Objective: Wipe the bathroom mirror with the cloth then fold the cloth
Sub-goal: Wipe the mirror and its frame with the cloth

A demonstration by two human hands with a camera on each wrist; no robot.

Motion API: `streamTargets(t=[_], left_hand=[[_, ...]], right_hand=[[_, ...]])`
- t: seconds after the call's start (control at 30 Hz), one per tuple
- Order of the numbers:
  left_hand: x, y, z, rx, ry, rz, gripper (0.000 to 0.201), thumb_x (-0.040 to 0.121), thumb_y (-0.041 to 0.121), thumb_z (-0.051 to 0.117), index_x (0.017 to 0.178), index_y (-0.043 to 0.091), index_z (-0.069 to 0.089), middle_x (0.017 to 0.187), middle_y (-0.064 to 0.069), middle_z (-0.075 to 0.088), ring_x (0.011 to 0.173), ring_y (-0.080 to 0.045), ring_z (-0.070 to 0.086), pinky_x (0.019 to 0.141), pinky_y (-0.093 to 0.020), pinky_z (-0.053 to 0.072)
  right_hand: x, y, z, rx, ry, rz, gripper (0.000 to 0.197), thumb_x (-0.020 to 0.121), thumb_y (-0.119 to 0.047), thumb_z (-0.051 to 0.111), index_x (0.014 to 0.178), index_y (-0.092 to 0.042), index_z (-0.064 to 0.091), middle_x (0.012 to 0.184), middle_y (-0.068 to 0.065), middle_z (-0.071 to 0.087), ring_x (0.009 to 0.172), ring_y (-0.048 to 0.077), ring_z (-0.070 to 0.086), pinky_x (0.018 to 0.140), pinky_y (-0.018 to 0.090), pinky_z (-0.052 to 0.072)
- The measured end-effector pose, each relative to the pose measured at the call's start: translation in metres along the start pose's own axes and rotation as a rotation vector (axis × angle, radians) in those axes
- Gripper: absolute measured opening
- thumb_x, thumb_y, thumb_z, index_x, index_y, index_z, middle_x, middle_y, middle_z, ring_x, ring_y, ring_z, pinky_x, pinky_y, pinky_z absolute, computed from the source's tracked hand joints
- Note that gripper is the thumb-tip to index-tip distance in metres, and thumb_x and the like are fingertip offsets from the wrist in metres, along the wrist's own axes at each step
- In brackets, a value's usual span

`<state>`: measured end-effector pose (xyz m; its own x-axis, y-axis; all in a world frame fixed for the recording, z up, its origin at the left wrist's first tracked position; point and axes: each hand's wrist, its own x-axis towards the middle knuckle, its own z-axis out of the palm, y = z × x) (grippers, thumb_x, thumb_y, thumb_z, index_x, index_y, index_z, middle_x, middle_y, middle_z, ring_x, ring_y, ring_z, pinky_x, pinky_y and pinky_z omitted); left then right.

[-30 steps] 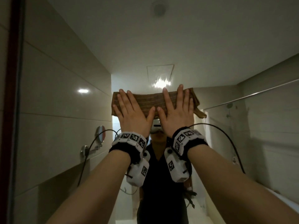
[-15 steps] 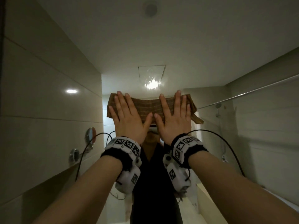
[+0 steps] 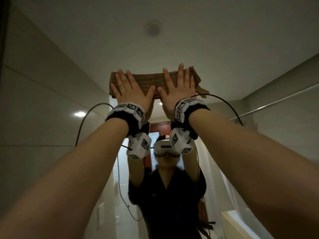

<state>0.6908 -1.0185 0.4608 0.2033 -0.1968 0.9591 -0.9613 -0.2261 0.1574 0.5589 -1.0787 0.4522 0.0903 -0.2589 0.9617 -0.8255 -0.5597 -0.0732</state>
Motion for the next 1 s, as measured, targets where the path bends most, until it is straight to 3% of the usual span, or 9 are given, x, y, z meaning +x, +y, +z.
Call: streamTargets(t=[0.1,0.27,0.4,0.53,0.77,0.87,1.0], left_hand=[[-0.028,0.000,0.003,-0.010,-0.015,-0.018,0.097,0.091,0.070,0.024,0.152,0.003,-0.011,0.160,-0.017,-0.017,0.148,-0.030,-0.016,0.118,-0.049,-0.012],[-0.118,-0.017,0.023,-0.016,-0.036,-0.048,0.096,0.090,0.071,0.016,0.152,0.004,-0.012,0.160,-0.017,-0.018,0.148,-0.029,-0.017,0.120,-0.050,-0.008],[-0.166,-0.026,0.031,0.014,-0.101,-0.019,0.096,0.091,0.070,0.017,0.152,0.003,-0.014,0.159,-0.018,-0.021,0.147,-0.029,-0.020,0.118,-0.048,-0.013],[-0.141,-0.018,0.024,0.016,-0.125,-0.029,0.097,0.091,0.070,0.021,0.151,0.003,-0.017,0.158,-0.017,-0.024,0.147,-0.030,-0.022,0.117,-0.048,-0.016],[-0.028,0.006,0.001,0.018,-0.113,-0.001,0.098,0.091,0.070,0.027,0.152,0.005,-0.013,0.160,-0.016,-0.021,0.148,-0.029,-0.018,0.118,-0.050,-0.012],[-0.024,0.006,0.001,0.017,-0.102,0.010,0.097,0.091,0.070,0.025,0.152,0.005,-0.013,0.160,-0.015,-0.021,0.148,-0.029,-0.018,0.118,-0.049,-0.013],[-0.055,0.004,0.007,0.013,-0.048,0.048,0.093,0.092,0.068,0.022,0.153,0.004,-0.010,0.160,-0.017,-0.017,0.148,-0.029,-0.016,0.119,-0.049,-0.010]], right_hand=[[-0.025,0.001,0.003,0.022,-0.004,0.001,0.066,0.092,-0.063,0.012,0.149,-0.038,-0.010,0.157,0.013,-0.022,0.145,0.033,-0.016,0.117,0.046,-0.009],[-0.114,0.002,0.025,0.036,-0.029,0.014,0.067,0.092,-0.062,0.014,0.149,-0.038,-0.012,0.156,0.013,-0.023,0.145,0.032,-0.015,0.118,0.046,-0.006],[-0.161,0.011,0.034,0.048,-0.068,-0.005,0.067,0.094,-0.060,0.020,0.149,-0.039,-0.012,0.156,0.011,-0.026,0.145,0.031,-0.018,0.118,0.046,-0.006],[-0.139,0.014,0.028,0.030,-0.070,-0.003,0.067,0.093,-0.062,0.018,0.148,-0.040,-0.014,0.155,0.011,-0.028,0.145,0.031,-0.019,0.117,0.045,-0.009],[-0.034,0.015,0.001,0.013,-0.056,-0.001,0.066,0.093,-0.063,0.015,0.149,-0.039,-0.011,0.155,0.012,-0.026,0.144,0.033,-0.020,0.116,0.046,-0.012],[-0.027,0.016,0.000,0.016,-0.049,-0.012,0.066,0.093,-0.063,0.014,0.149,-0.039,-0.010,0.156,0.012,-0.025,0.144,0.033,-0.019,0.116,0.046,-0.011],[-0.049,0.020,0.004,0.014,-0.029,-0.035,0.065,0.093,-0.062,0.015,0.150,-0.039,-0.009,0.157,0.011,-0.022,0.145,0.032,-0.017,0.117,0.045,-0.010]])
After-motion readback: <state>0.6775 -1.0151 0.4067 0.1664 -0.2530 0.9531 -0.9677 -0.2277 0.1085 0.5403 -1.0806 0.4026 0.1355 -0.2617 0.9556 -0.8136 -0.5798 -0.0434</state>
